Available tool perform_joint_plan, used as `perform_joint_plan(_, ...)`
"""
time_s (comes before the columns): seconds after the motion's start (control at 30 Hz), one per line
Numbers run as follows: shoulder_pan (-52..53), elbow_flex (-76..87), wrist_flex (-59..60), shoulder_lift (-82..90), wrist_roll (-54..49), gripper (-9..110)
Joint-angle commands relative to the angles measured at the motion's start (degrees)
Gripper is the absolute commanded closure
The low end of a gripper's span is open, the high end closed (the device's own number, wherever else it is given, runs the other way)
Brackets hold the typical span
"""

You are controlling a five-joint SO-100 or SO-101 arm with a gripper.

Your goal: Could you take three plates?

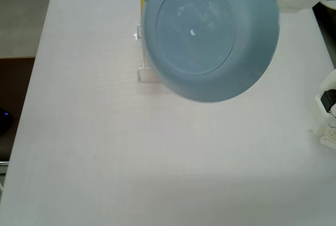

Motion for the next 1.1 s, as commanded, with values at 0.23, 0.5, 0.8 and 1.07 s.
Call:
perform_joint_plan(0.23, -2.6, 10.2, -19.3, 3.4, 4.0, 102)
perform_joint_plan(0.5, -2.6, 12.0, -21.5, 3.4, 6.9, 102)
perform_joint_plan(0.8, -1.9, 12.7, -21.5, 3.6, 8.0, 102)
perform_joint_plan(1.07, -1.4, 13.0, -21.5, 3.6, 8.2, 102)
